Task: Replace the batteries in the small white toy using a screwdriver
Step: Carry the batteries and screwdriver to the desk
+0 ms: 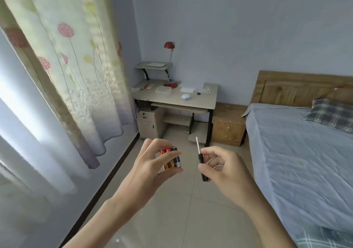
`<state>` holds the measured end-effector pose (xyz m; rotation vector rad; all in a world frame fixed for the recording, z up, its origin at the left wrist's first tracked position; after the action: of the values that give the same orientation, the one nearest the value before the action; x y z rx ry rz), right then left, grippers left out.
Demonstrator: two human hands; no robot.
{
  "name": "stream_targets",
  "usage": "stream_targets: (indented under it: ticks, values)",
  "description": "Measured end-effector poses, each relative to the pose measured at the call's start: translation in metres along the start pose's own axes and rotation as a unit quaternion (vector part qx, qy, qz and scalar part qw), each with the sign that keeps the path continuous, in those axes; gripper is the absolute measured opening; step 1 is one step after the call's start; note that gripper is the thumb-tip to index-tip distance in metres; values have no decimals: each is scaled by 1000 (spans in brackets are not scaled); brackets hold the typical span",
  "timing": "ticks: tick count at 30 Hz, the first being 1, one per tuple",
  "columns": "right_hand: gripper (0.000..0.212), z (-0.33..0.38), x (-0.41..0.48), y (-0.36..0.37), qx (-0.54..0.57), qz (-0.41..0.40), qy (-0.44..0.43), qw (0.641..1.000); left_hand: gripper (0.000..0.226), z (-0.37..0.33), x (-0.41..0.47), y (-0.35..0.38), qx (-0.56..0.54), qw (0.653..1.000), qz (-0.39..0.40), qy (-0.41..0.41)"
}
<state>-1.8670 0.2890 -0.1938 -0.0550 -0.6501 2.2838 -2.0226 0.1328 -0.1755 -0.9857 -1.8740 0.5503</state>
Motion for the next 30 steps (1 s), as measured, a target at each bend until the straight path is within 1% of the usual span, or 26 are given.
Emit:
stream_targets:
  ticks: [2,4,6,8,10,12,17,20,24,27,30]
  values:
    - [31,-5,37,0,-20,-15,9,1000,40,30,31,5,-4,1000,0,4]
    - [31,-23,100,8,-12,-19,20,1000,39,84,83,16,-32,999,6,-8]
    - [32,-23,114,14,-21,-2,19,1000,39,95,92,17,-23,1000,4,-11]
    - [31,-29,122,15,-10,-6,27,1000,40,99,96,16,-21,1000,11,-2]
    - [30,-43,157,20,-9,-10,43,999,40,131,117,22,-22,1000,8,-10]
    - [30,-57,204,27,2,-19,42,999,39,167,151,28,-24,999,8,-19]
    - [29,-93,323,41,34,-29,44,998,42,255,244,47,4,1000,13,15]
    - [28,-108,402,37,41,-37,46,997,46,304,311,52,11,1000,11,3]
    - [30,-119,499,31,60,-52,48,996,45,359,396,49,28,999,1,28]
    - [28,-137,557,31,54,-54,66,995,45,401,447,57,19,1000,-19,12]
    - [26,-157,604,29,49,-48,81,994,46,437,494,74,14,1000,-13,16]
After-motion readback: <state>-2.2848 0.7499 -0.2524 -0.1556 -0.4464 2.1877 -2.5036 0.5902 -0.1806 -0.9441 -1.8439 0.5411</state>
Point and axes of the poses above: each hand's wrist, its own x-axis towards the middle knuckle, its own y-axis out of the palm, z = x × y, the point moved 6 cm from there along x, towards the middle knuckle, and after that the axes turned 7 degrees about -x, right-handed, at the moved point
